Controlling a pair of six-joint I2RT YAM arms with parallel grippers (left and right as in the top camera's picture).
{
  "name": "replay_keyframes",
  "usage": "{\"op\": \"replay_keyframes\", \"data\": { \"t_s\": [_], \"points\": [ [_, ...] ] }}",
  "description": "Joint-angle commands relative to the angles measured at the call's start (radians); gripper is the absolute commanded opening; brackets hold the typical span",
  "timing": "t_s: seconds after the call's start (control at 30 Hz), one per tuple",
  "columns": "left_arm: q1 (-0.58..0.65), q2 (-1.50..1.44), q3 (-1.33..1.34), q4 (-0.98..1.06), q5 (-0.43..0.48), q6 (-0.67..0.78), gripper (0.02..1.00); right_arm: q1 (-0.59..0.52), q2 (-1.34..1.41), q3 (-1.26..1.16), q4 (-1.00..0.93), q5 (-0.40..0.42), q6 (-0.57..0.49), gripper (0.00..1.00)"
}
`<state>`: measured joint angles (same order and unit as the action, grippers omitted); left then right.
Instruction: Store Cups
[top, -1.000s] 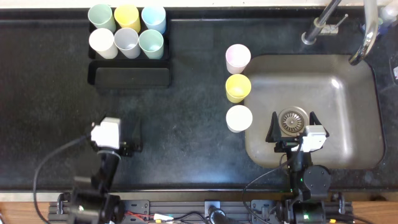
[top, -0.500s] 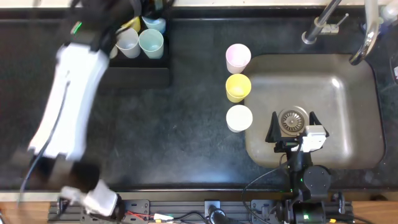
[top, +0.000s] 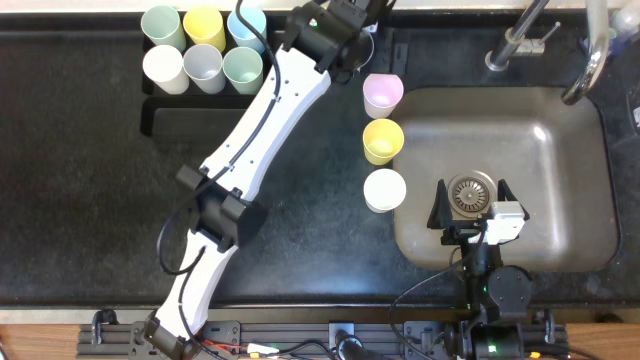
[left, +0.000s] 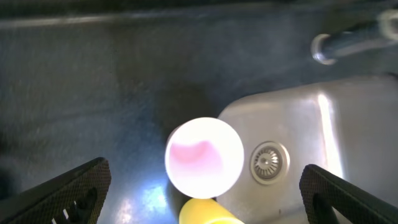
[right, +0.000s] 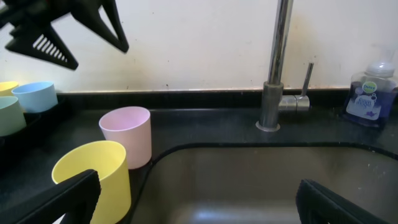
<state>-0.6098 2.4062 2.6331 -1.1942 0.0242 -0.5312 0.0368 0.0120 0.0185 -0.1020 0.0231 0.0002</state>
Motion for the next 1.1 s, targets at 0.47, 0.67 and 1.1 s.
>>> {"op": "replay_keyframes", "data": {
  "t_s": [0.47,0.67,1.1],
  "points": [
    [0.026,0.155,0.031,-0.103,-0.037,-0.177,1.0,-0.004,-0.008,-0.005,0.006,-0.005,0.004,0.998],
    [0.026,0.182,0.031,-0.11,-0.002,-0.18,1.0,-0.004,-0.008,-0.005,0.006,-0.005,0.004,0.998],
    [0.026,0.187,0.031,-0.116,0.0,-0.181,0.036,-0.004,-0.008,-0.005,0.006,-0.005,0.004,0.996]
  ]
}}
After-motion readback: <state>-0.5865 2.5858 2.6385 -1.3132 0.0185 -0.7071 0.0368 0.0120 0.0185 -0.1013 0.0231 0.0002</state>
